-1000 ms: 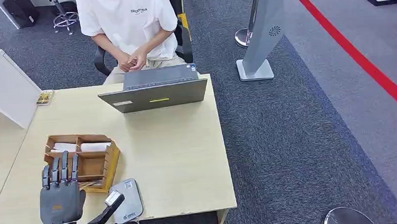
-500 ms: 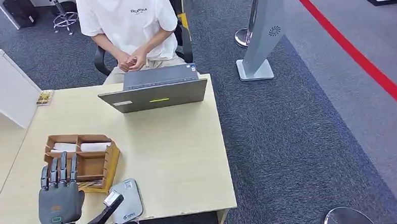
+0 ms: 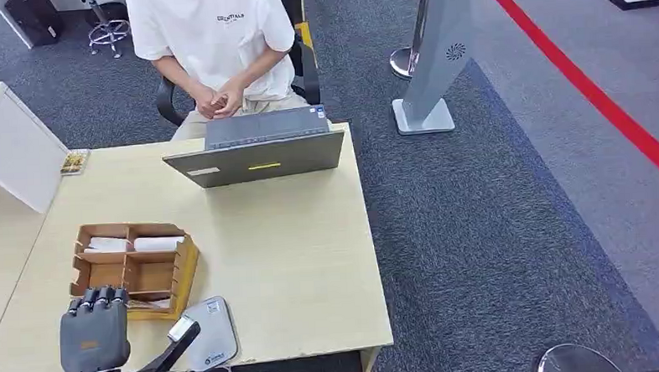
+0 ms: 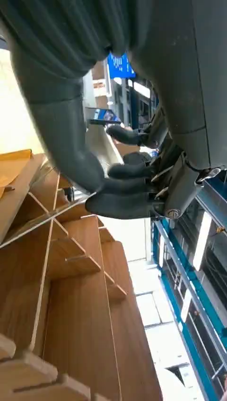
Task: Pass the card to the sensor for recognition and then transmit it.
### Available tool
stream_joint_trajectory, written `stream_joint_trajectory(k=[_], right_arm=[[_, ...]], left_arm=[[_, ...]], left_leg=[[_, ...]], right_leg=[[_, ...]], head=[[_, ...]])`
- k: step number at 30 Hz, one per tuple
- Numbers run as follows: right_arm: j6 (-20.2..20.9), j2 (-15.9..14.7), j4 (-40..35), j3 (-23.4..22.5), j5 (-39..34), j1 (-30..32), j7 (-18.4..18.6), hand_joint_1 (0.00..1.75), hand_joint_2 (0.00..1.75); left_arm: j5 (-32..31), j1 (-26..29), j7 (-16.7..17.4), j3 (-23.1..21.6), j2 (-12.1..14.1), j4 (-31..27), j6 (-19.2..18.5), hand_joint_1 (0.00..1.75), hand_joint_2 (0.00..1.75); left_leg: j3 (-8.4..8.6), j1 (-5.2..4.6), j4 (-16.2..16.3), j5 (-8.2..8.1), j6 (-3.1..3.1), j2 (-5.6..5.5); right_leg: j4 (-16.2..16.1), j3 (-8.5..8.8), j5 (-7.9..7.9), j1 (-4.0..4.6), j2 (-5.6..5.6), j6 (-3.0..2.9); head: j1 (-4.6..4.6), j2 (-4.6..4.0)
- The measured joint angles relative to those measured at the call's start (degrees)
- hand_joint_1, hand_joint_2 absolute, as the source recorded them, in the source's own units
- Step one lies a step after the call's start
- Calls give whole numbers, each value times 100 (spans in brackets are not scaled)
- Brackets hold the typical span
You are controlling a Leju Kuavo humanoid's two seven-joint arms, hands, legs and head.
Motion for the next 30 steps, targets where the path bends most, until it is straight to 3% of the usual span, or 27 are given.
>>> stream_joint_trajectory(k=[12,30], right_arm=[[0,0,-2,-144,42,0,-98,0,175],[0,0,-9,-242,92,1,-133,0,175]], left_arm=[[186,-68,2,74,33,2,-503,175,175],[223,-69,20,74,35,2,-632,175,175]], left_leg=[[8,0,0,6,4,-2],[12,0,0,6,4,-3]], right_leg=[[0,10,1,0,-1,0],[0,15,1,0,-2,0]], head=[[0,0],[0,2]])
